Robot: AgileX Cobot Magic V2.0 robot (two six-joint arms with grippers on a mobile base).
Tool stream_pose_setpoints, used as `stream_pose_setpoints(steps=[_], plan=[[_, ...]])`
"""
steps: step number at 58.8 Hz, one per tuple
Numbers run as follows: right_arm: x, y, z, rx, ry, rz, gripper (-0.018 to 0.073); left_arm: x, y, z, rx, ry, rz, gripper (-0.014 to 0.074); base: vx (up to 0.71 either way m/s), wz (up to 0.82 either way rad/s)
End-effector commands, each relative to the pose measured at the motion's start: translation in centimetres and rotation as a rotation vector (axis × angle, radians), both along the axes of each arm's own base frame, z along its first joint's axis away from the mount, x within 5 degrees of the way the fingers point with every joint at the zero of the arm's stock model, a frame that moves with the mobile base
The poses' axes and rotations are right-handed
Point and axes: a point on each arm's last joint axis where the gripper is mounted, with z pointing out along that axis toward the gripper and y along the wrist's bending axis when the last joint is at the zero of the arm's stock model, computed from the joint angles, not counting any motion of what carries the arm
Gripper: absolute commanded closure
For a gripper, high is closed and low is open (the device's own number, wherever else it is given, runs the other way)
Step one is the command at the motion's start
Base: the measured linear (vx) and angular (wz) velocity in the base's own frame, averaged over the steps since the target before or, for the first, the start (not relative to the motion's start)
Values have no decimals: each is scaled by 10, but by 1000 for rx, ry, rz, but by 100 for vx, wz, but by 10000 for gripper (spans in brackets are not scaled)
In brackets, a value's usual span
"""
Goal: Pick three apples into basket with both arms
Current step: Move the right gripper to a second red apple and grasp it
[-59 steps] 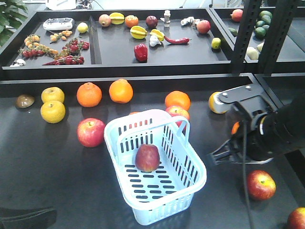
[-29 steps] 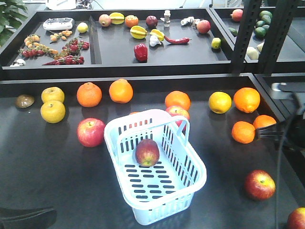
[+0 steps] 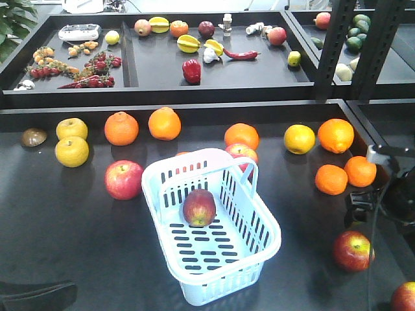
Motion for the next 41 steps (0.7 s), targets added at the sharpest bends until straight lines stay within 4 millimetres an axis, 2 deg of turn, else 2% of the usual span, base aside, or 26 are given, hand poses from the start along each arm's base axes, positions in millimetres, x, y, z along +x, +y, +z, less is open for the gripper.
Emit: stream_pose_setpoints(steps=[1, 41], plan=[[10, -4, 8, -20, -72, 2, -155, 3, 0, 10, -45, -33, 34, 603, 0, 0], [22, -5, -41, -8, -5, 27, -102, 4, 0, 10, -45, -34, 34, 603, 0, 0]])
